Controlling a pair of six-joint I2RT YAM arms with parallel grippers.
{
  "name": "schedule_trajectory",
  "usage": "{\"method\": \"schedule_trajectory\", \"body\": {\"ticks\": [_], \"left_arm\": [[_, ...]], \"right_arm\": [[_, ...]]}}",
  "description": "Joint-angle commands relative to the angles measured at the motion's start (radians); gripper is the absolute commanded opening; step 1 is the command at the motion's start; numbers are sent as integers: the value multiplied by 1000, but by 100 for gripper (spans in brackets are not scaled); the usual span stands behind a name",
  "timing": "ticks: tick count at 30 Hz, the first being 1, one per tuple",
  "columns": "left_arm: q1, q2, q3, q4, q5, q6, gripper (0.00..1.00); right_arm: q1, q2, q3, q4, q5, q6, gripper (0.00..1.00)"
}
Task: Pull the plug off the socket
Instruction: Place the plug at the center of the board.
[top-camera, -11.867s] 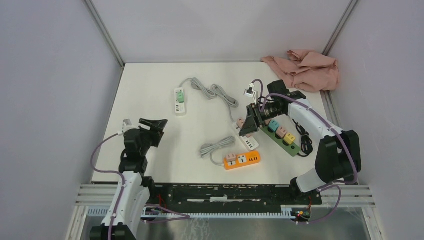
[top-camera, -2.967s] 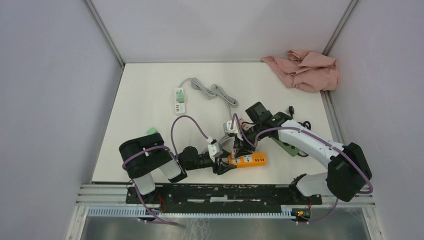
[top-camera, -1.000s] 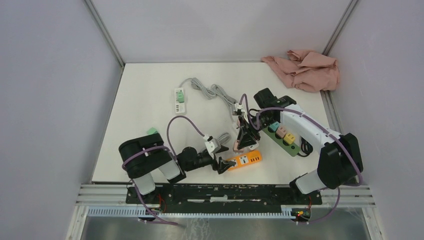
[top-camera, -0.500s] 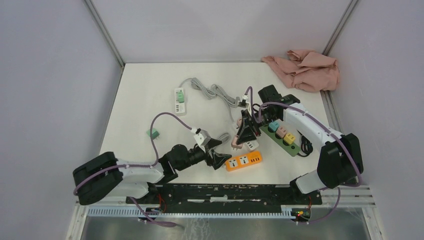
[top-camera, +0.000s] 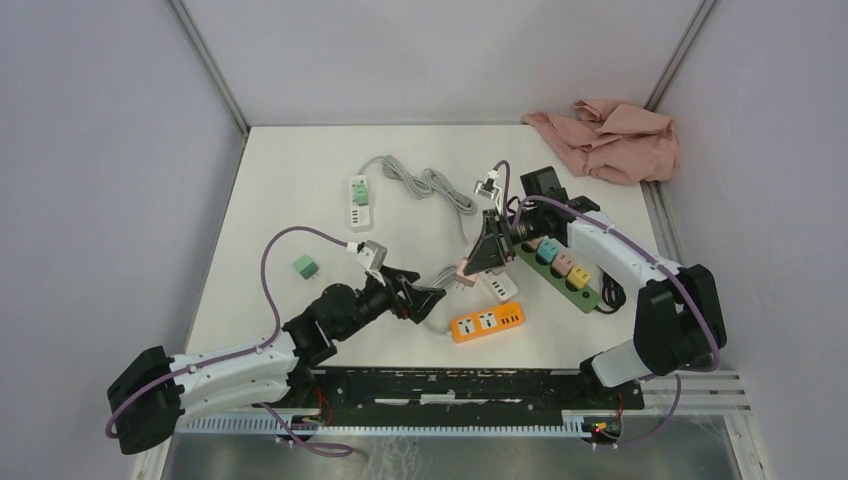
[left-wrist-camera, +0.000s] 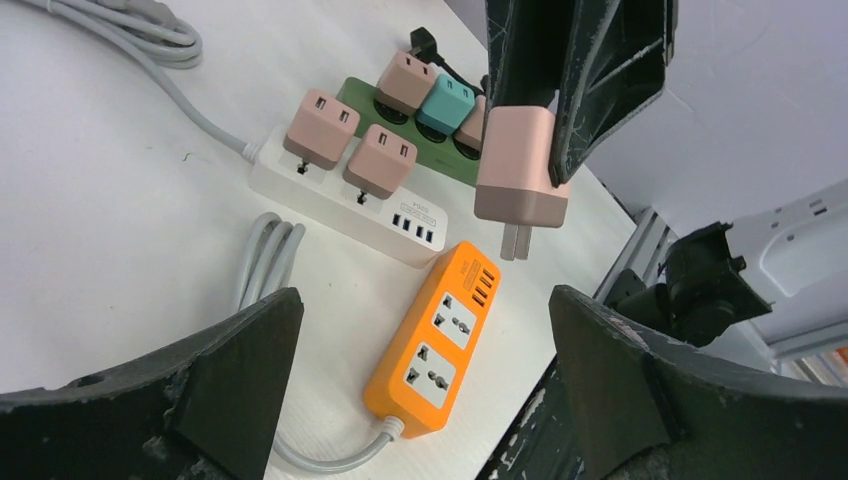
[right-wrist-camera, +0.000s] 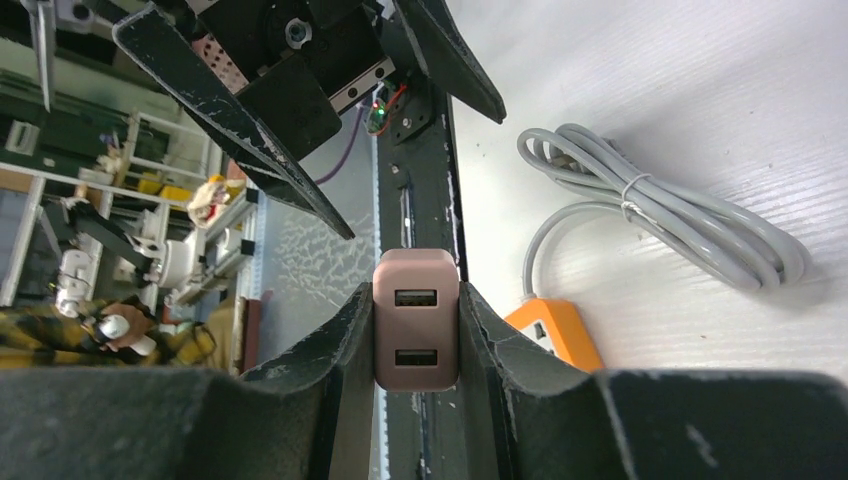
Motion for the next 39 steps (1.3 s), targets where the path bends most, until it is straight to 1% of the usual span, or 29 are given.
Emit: {"method": "schedule_trajectory", "body": {"ticks": [1, 5, 8, 12, 16, 20, 23, 27, 32, 35, 39], "left_arm": [[19, -5, 103, -119, -36, -105, 99], [20, 32, 191, -254, -98, -133, 97], [19, 67, 254, -345, -152, -187, 95], [20, 110, 330, -461, -223, -237, 92], [12, 160, 395, -540, -249, -258, 91], [-10, 208, 470, -620, -295, -274, 91], [-38, 232, 512, -655, -327, -272, 91], [-78, 259, 553, -657, -347, -258, 90], [-119, 331, 620, -687, -370, -248, 86], [-139, 375, 659, -708, -363, -231, 81], [-167, 435, 722, -774, -390, -203, 80]], "right_arm": [[-5, 17, 15, 117, -46, 182, 2], [-5, 32, 23, 114, -43, 216, 2], [-7, 38, 28, 119, -3, 260, 2], [-10, 57, 33, 123, 15, 315, 2], [-11, 77, 32, 138, 26, 379, 3], [-12, 94, 33, 138, 26, 404, 3], [-11, 102, 35, 138, 24, 417, 4], [-12, 112, 36, 135, 30, 430, 4], [-14, 124, 38, 128, 40, 435, 4], [-14, 129, 39, 125, 45, 434, 4], [-16, 131, 40, 121, 46, 434, 4]]}}
